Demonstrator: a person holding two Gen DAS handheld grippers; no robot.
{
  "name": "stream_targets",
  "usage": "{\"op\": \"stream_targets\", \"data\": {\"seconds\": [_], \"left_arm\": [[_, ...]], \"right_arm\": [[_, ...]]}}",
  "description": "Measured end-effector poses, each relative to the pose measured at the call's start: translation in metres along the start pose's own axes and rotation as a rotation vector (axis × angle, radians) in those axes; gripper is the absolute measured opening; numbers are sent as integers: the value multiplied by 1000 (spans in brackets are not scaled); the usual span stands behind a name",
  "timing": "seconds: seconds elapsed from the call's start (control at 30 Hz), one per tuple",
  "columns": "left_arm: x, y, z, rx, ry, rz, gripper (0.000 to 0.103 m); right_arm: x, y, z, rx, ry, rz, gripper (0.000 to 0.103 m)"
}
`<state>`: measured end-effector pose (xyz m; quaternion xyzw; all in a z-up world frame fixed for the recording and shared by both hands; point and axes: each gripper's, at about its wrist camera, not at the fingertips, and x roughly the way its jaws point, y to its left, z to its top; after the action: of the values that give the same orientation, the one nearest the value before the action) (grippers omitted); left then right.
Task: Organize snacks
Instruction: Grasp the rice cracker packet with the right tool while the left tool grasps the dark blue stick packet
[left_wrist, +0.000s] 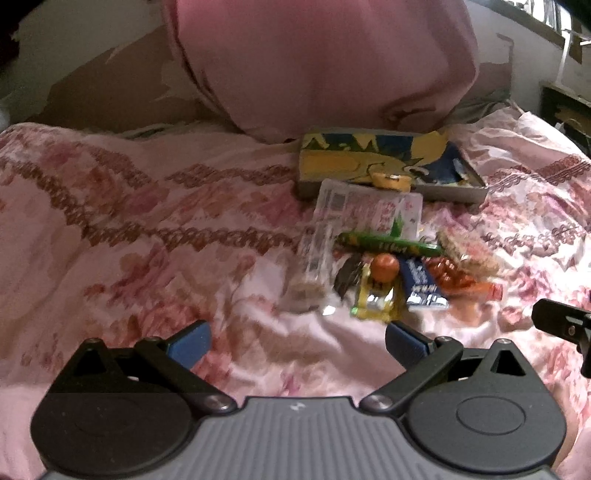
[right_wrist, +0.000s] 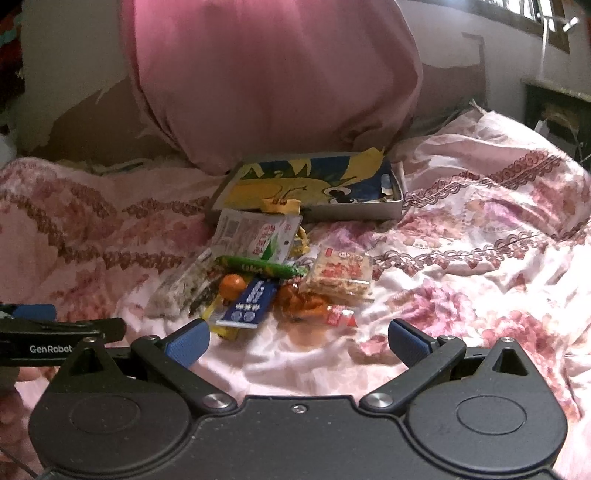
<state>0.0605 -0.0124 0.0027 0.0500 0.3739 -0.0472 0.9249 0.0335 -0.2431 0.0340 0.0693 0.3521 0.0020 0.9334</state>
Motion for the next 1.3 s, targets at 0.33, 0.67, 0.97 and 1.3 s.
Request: {"op": "stream_targets", "data": {"seconds": [0.33, 0.67, 0.97, 1.3], "left_arm": [[36, -19, 34, 42, 40, -114, 103], [83, -51, 47, 105, 134, -232, 103], [128, -64, 42, 54, 204, -293, 100], [141, -64, 40, 16, 216, -336, 79]], "right_arm": [[49, -31, 40, 55, 115, 70, 102], [119, -69, 64, 67, 184, 86, 102], [166, -86, 69, 158, 261, 121, 100], [201, -74, 71, 113, 303, 35, 92]]}}
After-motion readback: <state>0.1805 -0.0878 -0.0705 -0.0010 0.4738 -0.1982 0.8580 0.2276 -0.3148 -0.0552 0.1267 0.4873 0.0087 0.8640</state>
